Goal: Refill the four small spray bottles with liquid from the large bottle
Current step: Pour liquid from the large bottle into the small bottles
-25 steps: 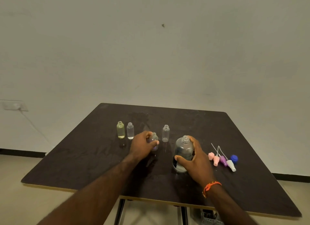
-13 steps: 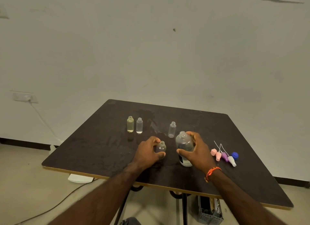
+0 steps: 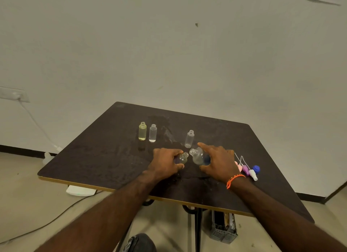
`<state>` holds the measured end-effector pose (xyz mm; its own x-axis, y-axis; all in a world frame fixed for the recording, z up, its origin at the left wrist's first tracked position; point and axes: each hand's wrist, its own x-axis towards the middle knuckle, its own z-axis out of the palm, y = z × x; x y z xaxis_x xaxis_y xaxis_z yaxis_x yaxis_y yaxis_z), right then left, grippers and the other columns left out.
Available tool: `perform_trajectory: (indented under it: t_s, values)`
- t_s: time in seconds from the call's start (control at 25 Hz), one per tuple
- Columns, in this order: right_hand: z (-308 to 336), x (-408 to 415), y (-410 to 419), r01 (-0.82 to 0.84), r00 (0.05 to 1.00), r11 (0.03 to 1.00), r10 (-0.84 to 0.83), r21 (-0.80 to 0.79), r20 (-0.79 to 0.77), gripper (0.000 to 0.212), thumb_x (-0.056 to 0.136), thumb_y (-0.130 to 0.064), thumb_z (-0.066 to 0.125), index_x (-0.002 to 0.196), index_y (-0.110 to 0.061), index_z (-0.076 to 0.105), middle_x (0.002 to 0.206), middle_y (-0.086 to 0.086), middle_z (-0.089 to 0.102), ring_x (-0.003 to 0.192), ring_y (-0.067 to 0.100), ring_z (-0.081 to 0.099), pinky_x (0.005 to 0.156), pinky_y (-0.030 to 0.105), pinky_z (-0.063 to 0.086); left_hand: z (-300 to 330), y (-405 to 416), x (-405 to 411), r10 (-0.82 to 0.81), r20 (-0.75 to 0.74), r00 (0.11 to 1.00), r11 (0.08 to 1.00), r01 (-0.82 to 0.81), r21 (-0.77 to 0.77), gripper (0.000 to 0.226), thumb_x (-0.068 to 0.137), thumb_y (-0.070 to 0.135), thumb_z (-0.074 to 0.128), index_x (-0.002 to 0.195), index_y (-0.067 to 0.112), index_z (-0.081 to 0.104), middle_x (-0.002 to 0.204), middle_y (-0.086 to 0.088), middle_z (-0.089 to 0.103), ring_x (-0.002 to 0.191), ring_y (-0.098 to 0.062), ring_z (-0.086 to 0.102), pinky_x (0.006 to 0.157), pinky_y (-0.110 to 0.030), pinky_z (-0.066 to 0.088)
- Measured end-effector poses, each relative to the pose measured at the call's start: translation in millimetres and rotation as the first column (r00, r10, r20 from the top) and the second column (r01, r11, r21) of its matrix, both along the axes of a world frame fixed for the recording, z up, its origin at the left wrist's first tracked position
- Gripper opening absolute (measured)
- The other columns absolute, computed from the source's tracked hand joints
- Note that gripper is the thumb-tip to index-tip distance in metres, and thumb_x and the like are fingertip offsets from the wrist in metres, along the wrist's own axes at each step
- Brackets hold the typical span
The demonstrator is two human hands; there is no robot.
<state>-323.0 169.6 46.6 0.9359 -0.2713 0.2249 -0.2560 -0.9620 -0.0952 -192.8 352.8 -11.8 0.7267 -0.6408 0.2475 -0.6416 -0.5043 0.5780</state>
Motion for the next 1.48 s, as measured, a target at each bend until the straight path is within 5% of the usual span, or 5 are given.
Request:
perform_trajectory:
  t_s: [0.48, 1.48]
  values:
    - [-3.1, 1.2, -6.7, 0.006, 0.999, 0.986, -0.014, -0.164, -0.046, 0.088, 0.079, -0.053, 0.067, 0.153, -0.044, 0.021, 0.147, -0.009, 0.048, 0.128, 0.02, 0.042, 0.098, 0.044, 0.029, 5.3, -5.7, -2.7, -0.048, 0.094, 0.994, 0.992, 0.036, 0.125, 0.063, 0.093, 0.047, 0.074, 0.151, 0.034, 0.054, 0.135, 0.009, 0.07, 0.13, -0.014, 0.058, 0.11, -0.04, 0.029]
    - [-6.1, -4.3, -15.0, 0.001, 0.999, 0.977, -0.012, -0.212, -0.052, 0.085, 0.08, -0.055, 0.068, 0.152, -0.044, 0.024, 0.144, -0.01, 0.05, 0.128, 0.021, 0.041, 0.097, 0.044, 0.026, 9.6, -11.1, -6.2, -0.083, 0.084, 0.993, 0.986, 0.07, 0.148, 0.062, 0.094, 0.044, 0.075, 0.152, 0.033, 0.054, 0.138, 0.009, 0.068, 0.137, -0.018, 0.05, 0.113, -0.041, 0.025]
